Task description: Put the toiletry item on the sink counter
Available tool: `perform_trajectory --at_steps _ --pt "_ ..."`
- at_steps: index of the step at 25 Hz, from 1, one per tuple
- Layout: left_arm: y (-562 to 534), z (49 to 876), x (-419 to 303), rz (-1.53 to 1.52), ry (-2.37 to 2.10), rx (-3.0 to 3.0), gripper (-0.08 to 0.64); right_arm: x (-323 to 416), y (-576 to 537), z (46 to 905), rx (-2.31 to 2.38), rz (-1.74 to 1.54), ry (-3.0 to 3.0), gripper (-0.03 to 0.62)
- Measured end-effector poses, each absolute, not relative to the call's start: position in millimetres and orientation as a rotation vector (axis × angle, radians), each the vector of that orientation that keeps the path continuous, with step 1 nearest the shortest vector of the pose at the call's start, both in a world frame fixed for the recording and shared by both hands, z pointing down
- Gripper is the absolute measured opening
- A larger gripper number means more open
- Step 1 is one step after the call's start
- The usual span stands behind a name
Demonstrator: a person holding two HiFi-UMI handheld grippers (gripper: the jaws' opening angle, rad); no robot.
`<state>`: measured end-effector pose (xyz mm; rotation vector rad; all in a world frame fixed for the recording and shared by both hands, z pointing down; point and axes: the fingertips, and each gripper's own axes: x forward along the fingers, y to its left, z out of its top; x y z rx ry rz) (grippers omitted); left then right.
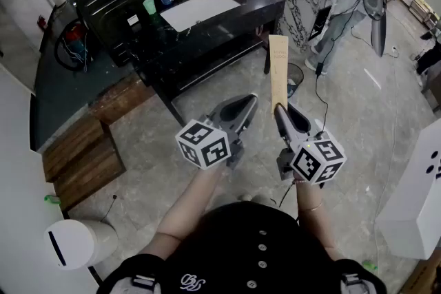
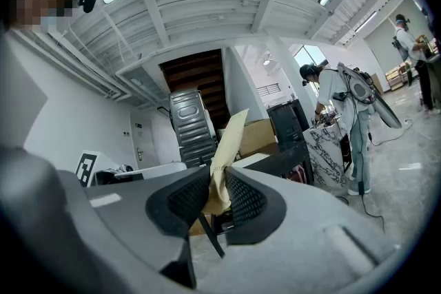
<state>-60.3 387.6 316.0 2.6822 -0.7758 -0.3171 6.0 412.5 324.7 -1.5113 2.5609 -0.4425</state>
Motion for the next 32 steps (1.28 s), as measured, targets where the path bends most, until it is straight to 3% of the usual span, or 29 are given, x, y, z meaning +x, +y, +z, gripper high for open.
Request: perform_trajectory --at_steps 21,32 --pt "365 327 -47 -0.165 -0.912 2.763 0.018 10 379 329 -1.657 -0.282 2.626 0.069" --pt "370 327 6 -0.25 -0.817 2.718 0.018 70 380 333 -1.711 -0.254 2.634 0.071"
